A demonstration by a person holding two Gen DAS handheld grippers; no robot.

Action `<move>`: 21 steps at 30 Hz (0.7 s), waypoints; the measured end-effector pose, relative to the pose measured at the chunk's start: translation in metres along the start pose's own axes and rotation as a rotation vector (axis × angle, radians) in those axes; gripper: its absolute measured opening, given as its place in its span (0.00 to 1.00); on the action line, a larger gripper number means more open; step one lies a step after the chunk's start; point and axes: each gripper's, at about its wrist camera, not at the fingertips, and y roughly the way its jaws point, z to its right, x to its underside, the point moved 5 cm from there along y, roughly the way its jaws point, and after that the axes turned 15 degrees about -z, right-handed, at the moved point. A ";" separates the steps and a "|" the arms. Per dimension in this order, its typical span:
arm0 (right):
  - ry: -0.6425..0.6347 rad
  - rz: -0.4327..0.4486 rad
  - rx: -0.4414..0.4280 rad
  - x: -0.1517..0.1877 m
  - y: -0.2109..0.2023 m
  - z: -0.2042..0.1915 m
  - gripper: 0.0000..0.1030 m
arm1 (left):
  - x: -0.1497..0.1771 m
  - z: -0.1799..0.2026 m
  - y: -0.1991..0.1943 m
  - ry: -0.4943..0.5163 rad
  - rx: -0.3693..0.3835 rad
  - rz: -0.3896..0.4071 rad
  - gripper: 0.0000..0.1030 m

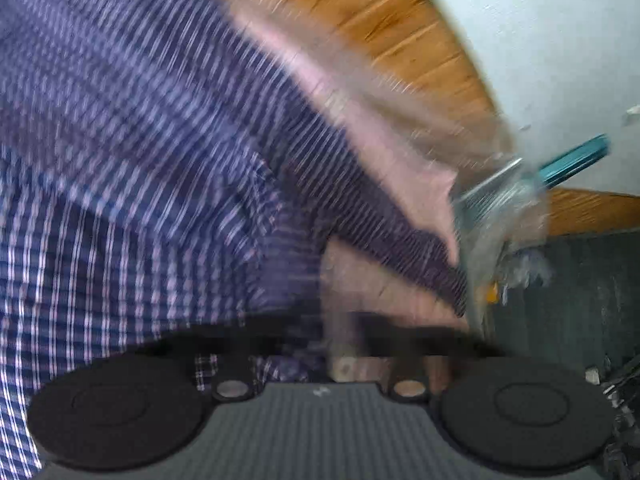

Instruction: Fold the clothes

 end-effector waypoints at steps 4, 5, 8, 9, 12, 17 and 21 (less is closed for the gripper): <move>0.012 -0.013 -0.072 0.000 -0.005 0.005 0.17 | 0.024 -0.021 -0.054 -0.052 0.028 0.102 0.04; 0.020 -0.009 -0.095 -0.003 -0.008 0.007 0.18 | 0.034 -0.028 -0.076 -0.071 0.038 0.141 0.04; 0.029 -0.019 -0.180 -0.013 -0.014 0.009 0.23 | 0.077 -0.066 -0.139 -0.170 0.019 0.244 0.04; 0.018 -0.041 -0.212 -0.016 -0.009 0.006 0.26 | 0.093 -0.084 -0.153 -0.222 0.007 0.264 0.04; -0.057 -0.135 -0.228 -0.019 0.018 -0.013 0.31 | 0.141 -0.140 -0.174 -0.385 -0.002 0.292 0.04; -0.196 -0.323 -0.201 -0.011 0.074 -0.056 0.30 | 0.174 -0.156 -0.174 -0.429 0.017 0.348 0.04; -0.274 -0.398 -0.153 -0.016 0.096 -0.074 0.30 | 0.184 -0.135 -0.209 -0.353 0.071 0.467 0.04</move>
